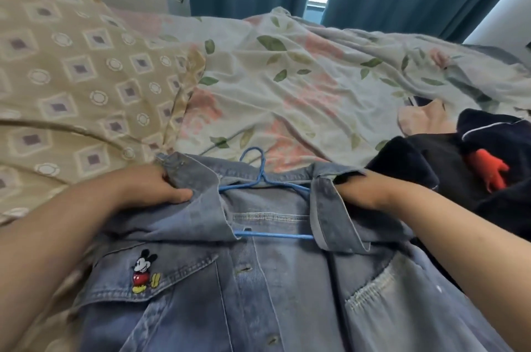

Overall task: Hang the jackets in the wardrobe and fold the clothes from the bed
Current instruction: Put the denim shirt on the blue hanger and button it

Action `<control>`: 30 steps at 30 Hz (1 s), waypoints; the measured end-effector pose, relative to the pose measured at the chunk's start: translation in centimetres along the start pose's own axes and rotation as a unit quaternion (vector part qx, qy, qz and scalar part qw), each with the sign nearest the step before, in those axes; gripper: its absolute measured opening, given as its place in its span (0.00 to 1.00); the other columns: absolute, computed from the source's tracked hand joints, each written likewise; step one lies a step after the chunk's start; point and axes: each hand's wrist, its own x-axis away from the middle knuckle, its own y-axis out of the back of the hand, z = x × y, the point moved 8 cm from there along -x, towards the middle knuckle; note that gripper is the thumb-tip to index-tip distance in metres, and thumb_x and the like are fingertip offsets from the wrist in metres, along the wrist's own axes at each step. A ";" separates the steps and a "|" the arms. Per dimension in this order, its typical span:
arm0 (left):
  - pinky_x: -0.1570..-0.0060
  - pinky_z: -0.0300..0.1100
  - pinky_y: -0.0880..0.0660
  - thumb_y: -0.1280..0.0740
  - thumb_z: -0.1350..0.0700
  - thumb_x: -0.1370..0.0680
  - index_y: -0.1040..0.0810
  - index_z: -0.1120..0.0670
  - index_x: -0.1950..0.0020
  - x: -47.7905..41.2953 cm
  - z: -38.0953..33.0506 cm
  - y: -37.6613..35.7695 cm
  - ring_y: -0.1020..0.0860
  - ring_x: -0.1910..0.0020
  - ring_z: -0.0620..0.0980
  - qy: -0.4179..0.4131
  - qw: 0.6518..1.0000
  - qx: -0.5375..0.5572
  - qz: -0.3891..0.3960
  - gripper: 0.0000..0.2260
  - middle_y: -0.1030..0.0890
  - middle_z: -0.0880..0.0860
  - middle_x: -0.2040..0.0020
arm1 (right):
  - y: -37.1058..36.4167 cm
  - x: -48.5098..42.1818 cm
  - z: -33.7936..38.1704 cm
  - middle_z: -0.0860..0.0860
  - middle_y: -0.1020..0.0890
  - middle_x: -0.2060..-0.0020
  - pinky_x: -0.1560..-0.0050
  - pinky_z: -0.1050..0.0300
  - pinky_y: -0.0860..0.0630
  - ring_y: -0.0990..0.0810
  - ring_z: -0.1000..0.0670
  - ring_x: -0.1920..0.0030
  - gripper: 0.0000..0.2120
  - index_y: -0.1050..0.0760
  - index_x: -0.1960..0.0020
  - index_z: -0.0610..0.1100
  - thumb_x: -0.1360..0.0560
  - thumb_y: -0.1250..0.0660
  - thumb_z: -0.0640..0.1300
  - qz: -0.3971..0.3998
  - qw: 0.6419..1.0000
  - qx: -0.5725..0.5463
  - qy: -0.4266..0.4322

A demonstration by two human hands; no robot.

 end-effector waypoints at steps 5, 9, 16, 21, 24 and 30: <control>0.60 0.39 0.29 0.27 0.37 0.33 0.23 0.45 0.58 -2.1 -3.3 -1.6 0.23 0.56 0.42 -0.037 0.998 0.039 -0.038 0.14 0.21 0.42 0.55 | -4.2 -4.3 -0.4 0.46 0.22 0.34 0.38 0.56 0.29 0.24 0.47 0.36 0.14 0.23 0.36 0.43 0.20 0.37 0.47 0.032 0.988 0.148 -0.032; 0.60 0.46 0.29 0.31 0.39 0.28 0.27 0.50 0.58 -3.7 -4.7 -0.3 0.24 0.58 0.53 -0.068 0.975 -0.107 -0.184 0.15 0.19 0.52 0.52 | -1.9 -5.1 -1.2 0.48 0.20 0.40 0.44 0.51 0.26 0.21 0.44 0.42 0.14 0.24 0.38 0.49 0.21 0.41 0.46 -0.150 0.981 0.105 -0.059; 0.62 0.48 0.30 0.38 0.43 0.21 0.24 0.55 0.46 -9.2 -5.0 3.9 0.21 0.52 0.62 -0.084 0.937 -0.100 -0.324 0.15 0.19 0.58 0.50 | 3.2 -10.7 -2.2 0.43 0.19 0.49 0.57 0.49 0.27 0.21 0.39 0.52 0.11 0.27 0.41 0.47 0.22 0.41 0.46 -0.266 0.951 0.143 -0.060; 0.64 0.48 0.29 0.41 0.42 0.20 0.25 0.54 0.49 -13.2 -4.4 4.5 0.21 0.56 0.61 -0.081 0.926 -0.131 -0.343 0.16 0.19 0.57 0.53 | 3.8 -15.3 -3.5 0.43 0.19 0.46 0.53 0.50 0.26 0.20 0.38 0.48 0.13 0.26 0.39 0.47 0.22 0.39 0.40 -0.233 0.950 0.197 -0.068; 0.66 0.47 0.32 0.41 0.41 0.20 0.25 0.54 0.52 -15.7 -5.1 6.4 0.21 0.58 0.61 -0.111 0.920 -0.144 -0.347 0.17 0.19 0.58 0.54 | 3.8 -17.8 -5.2 0.41 0.19 0.45 0.54 0.52 0.29 0.21 0.38 0.47 0.07 0.26 0.46 0.45 0.20 0.41 0.42 -0.208 0.957 0.180 -0.088; 0.67 0.47 0.35 0.38 0.39 0.24 0.38 0.48 0.65 -19.0 -5.0 7.2 0.22 0.61 0.62 -0.157 0.934 -0.053 -0.316 0.18 0.24 0.54 0.64 | 4.2 -20.5 -7.1 0.40 0.19 0.53 0.60 0.54 0.38 0.23 0.40 0.56 0.07 0.29 0.55 0.46 0.19 0.43 0.45 -0.235 0.955 0.141 -0.115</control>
